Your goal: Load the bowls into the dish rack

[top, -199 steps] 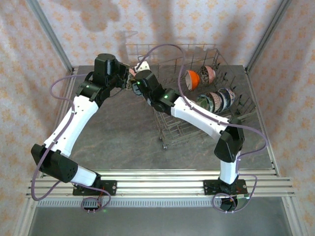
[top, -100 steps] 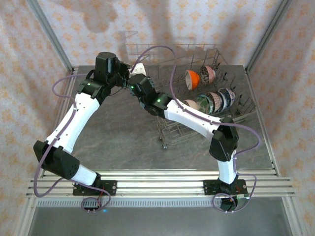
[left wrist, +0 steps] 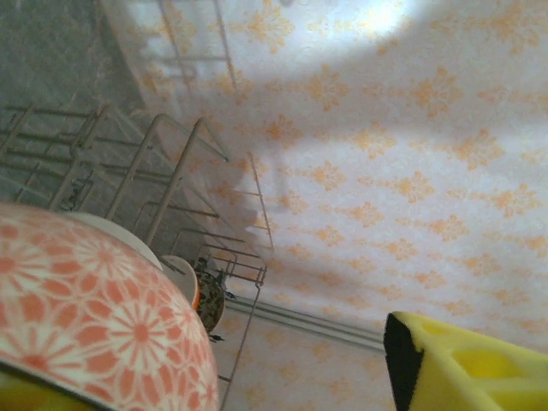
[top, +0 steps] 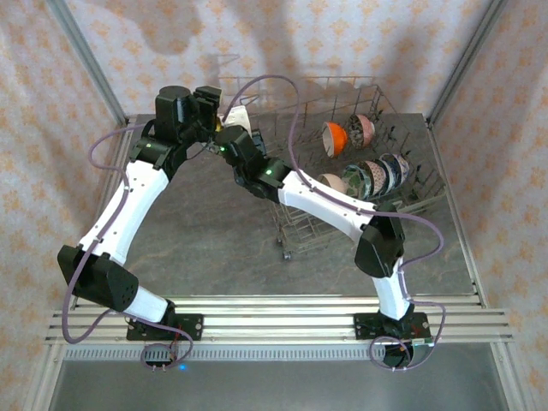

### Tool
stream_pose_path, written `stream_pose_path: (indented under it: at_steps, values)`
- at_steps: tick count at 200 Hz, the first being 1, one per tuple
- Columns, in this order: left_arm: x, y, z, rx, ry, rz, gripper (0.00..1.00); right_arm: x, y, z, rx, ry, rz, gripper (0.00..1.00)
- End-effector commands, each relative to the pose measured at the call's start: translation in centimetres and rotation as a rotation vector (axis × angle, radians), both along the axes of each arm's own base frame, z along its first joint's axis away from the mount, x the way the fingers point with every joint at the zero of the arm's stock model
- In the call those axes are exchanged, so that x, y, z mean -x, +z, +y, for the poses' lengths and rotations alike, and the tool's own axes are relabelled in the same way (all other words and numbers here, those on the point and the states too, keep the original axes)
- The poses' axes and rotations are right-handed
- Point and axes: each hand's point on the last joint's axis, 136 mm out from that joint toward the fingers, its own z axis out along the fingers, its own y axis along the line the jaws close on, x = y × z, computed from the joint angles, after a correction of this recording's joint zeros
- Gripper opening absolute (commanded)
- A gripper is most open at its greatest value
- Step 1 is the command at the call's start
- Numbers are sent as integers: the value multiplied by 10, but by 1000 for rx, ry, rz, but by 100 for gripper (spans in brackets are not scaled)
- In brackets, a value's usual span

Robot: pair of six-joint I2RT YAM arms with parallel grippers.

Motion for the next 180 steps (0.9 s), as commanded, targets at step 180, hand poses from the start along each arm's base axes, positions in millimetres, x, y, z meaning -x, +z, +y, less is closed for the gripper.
stream_pose_path:
  at_steps: [180]
  values:
    - [-54,53,8,50,-291,-336,89,-103,67,-162,-56,-553,-80,1]
